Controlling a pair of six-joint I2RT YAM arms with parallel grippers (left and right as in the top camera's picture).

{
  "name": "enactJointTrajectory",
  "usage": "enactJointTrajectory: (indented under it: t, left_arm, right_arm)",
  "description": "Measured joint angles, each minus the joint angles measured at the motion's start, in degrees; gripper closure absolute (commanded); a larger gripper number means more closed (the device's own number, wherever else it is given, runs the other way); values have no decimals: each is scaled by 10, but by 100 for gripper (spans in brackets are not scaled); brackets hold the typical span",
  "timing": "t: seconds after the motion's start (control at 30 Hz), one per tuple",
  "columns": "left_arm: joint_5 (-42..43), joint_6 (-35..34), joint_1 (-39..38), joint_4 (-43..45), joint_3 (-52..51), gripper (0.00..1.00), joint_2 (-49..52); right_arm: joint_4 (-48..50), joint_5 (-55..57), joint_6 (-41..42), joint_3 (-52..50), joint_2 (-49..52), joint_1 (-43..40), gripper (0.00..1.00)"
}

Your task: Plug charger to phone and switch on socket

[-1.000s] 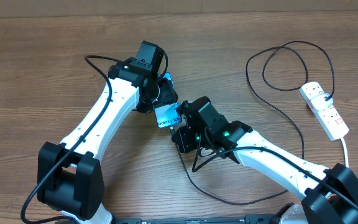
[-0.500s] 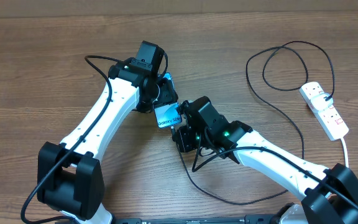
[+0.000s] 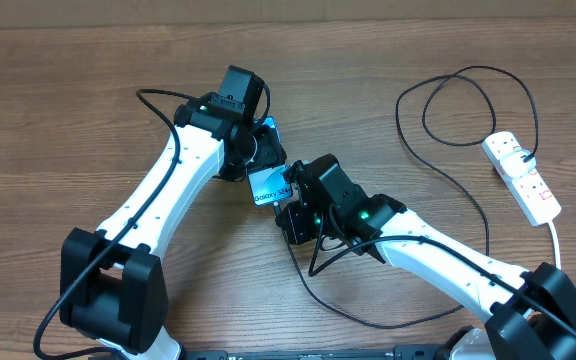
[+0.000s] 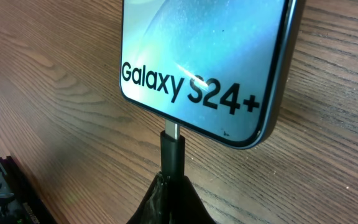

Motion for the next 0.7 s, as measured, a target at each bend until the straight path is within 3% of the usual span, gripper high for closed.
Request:
enactJointTrajectory:
  t: [0.7]
  left_arm:
    - [0,0,0,0,0,67,0]
  right_arm:
    - [12,0,0,0,7,0,96]
